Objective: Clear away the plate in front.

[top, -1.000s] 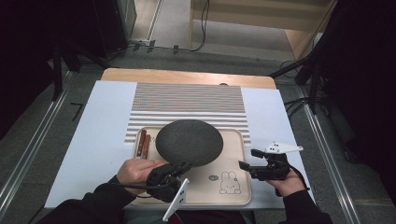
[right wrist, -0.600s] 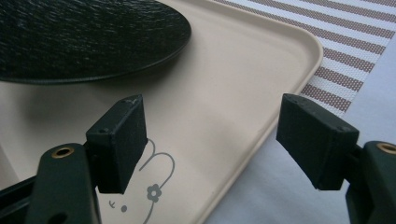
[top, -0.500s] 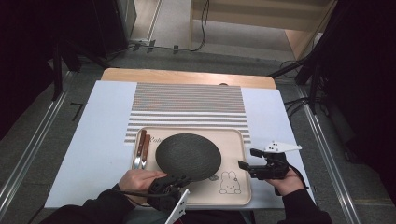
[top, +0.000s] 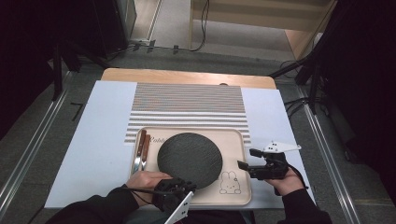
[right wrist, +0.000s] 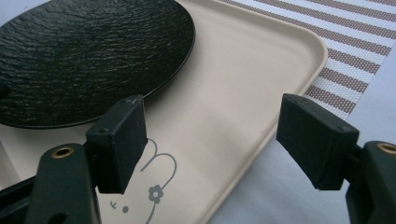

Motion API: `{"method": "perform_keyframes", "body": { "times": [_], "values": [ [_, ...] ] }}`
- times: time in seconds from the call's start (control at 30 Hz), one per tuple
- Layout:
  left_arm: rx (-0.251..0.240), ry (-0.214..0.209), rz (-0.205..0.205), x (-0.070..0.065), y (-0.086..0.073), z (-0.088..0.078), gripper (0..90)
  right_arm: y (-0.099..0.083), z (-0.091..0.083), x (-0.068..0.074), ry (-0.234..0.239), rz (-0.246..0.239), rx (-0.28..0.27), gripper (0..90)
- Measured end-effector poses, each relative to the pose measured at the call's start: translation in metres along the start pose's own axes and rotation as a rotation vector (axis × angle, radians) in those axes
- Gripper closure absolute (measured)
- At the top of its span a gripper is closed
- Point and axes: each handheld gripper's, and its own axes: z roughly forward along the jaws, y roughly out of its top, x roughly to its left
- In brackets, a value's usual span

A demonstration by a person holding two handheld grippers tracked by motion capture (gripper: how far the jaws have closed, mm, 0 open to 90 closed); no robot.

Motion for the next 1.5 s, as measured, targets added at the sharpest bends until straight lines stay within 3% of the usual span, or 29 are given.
{"method": "perform_keyframes", "body": {
  "times": [0.17, 0.37, 0.5, 0.57, 0.83, 1.03, 1.17, 1.23, 1.33, 1.47, 1.5],
  "values": [
    [-0.014, -0.061, -0.025, 0.000, -0.006, 0.007, 73.8, 0.000, 0.000, 0.000, 0.001, -0.006, 0.003, 22.7],
    [0.008, -0.096, -0.029, -0.003, -0.007, 0.015, 69.9, 0.000, 0.000, 0.000, 0.000, -0.005, 0.004, 22.7],
    [-0.006, -0.128, -0.081, 0.002, -0.010, 0.015, 68.6, 0.000, 0.001, 0.001, 0.002, -0.006, 0.006, 22.7],
    [-0.014, -0.131, -0.114, 0.003, -0.011, 0.016, 66.5, 0.000, 0.001, 0.001, 0.000, -0.008, 0.007, 22.7],
    [0.000, -0.142, -0.161, 0.007, -0.014, 0.018, 59.0, 0.000, 0.001, 0.001, 0.002, -0.009, 0.005, 22.7],
    [0.006, -0.149, -0.242, 0.013, -0.019, 0.019, 48.2, 0.000, 0.001, 0.001, 0.001, -0.010, 0.007, 22.7],
    [0.011, -0.157, -0.262, 0.014, -0.019, 0.020, 46.4, 0.000, 0.001, 0.001, 0.003, -0.010, 0.007, 22.7],
    [0.014, -0.138, -0.272, 0.015, -0.020, 0.020, 41.0, 0.000, 0.001, 0.001, 0.003, -0.010, 0.008, 22.7],
    [0.016, -0.141, -0.310, 0.016, -0.021, 0.021, 33.1, 0.000, 0.001, 0.001, 0.003, -0.013, 0.007, 22.7],
    [0.045, -0.158, -0.319, 0.020, -0.023, 0.020, 26.6, 0.000, 0.001, 0.001, 0.003, -0.014, 0.008, 22.7],
    [0.049, -0.163, -0.340, 0.020, -0.023, 0.020, 25.9, 0.000, 0.001, 0.001, 0.004, -0.014, 0.008, 22.7]
  ]
}}
